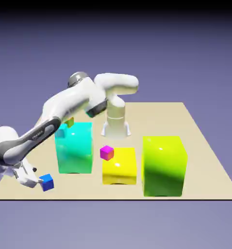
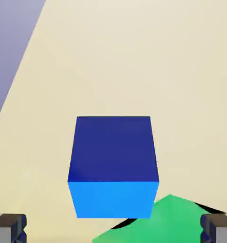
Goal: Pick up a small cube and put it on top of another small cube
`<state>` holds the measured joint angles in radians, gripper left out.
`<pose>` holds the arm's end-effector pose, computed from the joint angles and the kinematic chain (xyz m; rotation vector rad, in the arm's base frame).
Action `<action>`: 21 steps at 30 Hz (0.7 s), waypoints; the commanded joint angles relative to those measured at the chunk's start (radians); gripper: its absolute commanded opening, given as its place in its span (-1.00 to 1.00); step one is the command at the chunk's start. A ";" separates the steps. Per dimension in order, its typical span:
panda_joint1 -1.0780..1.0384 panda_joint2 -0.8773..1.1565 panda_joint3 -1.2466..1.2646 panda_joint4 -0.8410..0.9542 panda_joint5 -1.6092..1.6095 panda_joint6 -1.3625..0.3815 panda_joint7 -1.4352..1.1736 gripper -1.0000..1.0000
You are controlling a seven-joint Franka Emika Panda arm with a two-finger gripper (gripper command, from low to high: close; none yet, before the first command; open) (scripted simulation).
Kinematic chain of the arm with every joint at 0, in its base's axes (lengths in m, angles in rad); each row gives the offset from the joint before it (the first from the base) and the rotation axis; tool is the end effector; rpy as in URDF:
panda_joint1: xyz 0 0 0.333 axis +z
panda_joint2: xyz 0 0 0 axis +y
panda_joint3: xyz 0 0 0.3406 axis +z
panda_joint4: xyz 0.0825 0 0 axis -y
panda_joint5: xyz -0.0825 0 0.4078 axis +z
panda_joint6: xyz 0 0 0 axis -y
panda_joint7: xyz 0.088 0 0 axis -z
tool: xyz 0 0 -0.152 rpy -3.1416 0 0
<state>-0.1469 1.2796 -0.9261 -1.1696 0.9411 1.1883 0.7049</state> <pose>0.5360 -0.3887 0.0852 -1.7486 2.1903 1.2029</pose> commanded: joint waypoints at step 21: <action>-0.026 -0.376 0.106 -0.132 -0.296 -0.068 0.053 -1.00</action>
<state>-0.1733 0.9039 -0.8200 -1.3015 0.6467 1.1205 0.7580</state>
